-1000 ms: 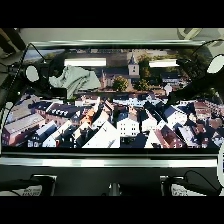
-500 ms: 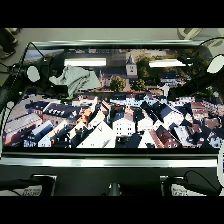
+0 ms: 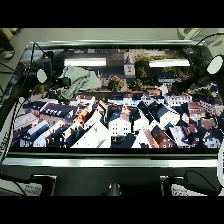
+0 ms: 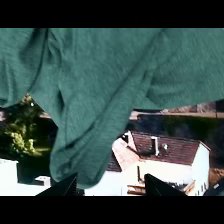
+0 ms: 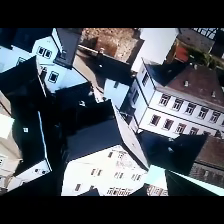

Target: Fold the shirts.

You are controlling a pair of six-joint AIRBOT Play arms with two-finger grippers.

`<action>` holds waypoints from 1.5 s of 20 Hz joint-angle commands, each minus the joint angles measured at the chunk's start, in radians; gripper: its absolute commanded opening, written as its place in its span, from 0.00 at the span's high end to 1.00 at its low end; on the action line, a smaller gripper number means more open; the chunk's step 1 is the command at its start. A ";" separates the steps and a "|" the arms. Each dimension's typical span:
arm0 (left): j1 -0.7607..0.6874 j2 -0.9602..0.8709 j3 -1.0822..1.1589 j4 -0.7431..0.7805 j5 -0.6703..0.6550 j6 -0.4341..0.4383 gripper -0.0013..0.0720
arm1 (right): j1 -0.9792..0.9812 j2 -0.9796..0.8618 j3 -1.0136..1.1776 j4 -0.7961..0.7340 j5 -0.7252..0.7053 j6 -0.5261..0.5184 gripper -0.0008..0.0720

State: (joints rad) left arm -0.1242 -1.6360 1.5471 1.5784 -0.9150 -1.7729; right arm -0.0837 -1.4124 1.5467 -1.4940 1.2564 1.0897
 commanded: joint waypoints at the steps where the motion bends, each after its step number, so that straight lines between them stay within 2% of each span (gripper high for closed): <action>1: 0.089 -0.080 0.053 -0.017 0.028 -0.012 0.24 | 0.000 -0.012 0.001 -0.008 0.007 -0.013 0.07; 2: 0.104 -0.092 0.053 -0.040 0.028 -0.011 0.22 | 0.000 -0.019 0.001 -0.006 0.012 -0.013 0.07; 3: 0.112 -0.109 0.053 -0.058 0.026 -0.004 0.08 | 0.000 -0.028 0.001 -0.002 0.016 -0.013 0.07; 4: 0.112 -0.128 0.053 -0.080 0.021 0.003 0.04 | 0.000 -0.038 0.001 0.001 0.022 -0.013 0.07; 5: 0.110 -0.146 0.053 -0.117 0.016 0.035 0.04 | 0.000 -0.047 0.001 0.010 0.032 -0.013 0.07; 7: 0.095 -0.190 0.053 -0.202 0.011 0.047 0.04 | 0.000 -0.058 0.001 0.045 0.058 -0.013 0.07; 8: 0.087 -0.213 0.053 -0.223 0.014 0.044 0.08 | 0.000 -0.060 0.001 0.068 0.067 -0.013 0.07; 9: 0.081 -0.227 0.053 -0.244 0.014 0.043 0.17 | 0.000 -0.059 0.001 0.088 0.074 -0.013 0.07; 10: 0.080 -0.231 0.053 -0.268 0.014 0.044 0.49 | 0.000 -0.058 0.001 0.103 0.085 -0.013 0.08; 11: 0.080 -0.224 0.057 -0.309 0.009 0.045 0.90 | 0.000 -0.055 0.001 0.105 0.095 -0.018 0.08; 12: 0.081 -0.205 0.071 -0.344 0.007 0.057 0.95 | 0.000 -0.048 0.002 0.102 0.103 -0.047 0.12; 13: 0.076 -0.176 0.092 -0.381 0.008 0.122 0.95 | 0.000 -0.039 0.002 0.091 0.103 -0.075 0.14; 15: 0.037 -0.066 0.131 -0.450 0.007 0.330 0.95 | 0.000 -0.002 0.002 0.057 0.101 -0.085 0.14; 16: 0.002 0.012 0.135 -0.471 0.007 0.406 0.95 | 0.000 0.023 0.002 0.037 0.096 -0.085 0.14; 17: -0.039 0.085 0.135 -0.476 0.004 0.439 0.95 | 0.000 0.056 0.002 0.015 0.095 -0.085 0.14; 20: -0.215 0.241 0.132 -0.476 -0.090 0.442 0.95 | 0.000 0.178 0.002 -0.081 0.105 -0.073 0.14; 22: -0.367 0.261 0.112 -0.476 -0.116 0.425 0.95 | 0.000 0.275 0.002 -0.143 0.103 -0.008 0.14; 25: -0.609 0.214 0.017 -0.476 0.010 0.380 0.95 | 0.000 0.421 0.002 -0.203 0.077 0.045 0.14; 27: -0.752 0.146 -0.044 -0.476 0.111 0.290 0.95 | 0.000 0.502 0.002 -0.212 0.048 0.047 0.14; 28: -0.809 0.101 -0.051 -0.476 0.131 0.259 0.88 | 0.000 0.533 0.002 -0.211 0.043 0.048 0.14; 30: -0.855 0.046 -0.032 -0.475 0.105 0.219 0.12 | 0.000 0.560 0.002 -0.210 0.063 0.048 0.14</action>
State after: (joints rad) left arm -0.8555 -1.5219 1.5311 1.1027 -0.8505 -1.4731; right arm -0.0837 -0.9253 1.5490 -1.6817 1.3224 1.1225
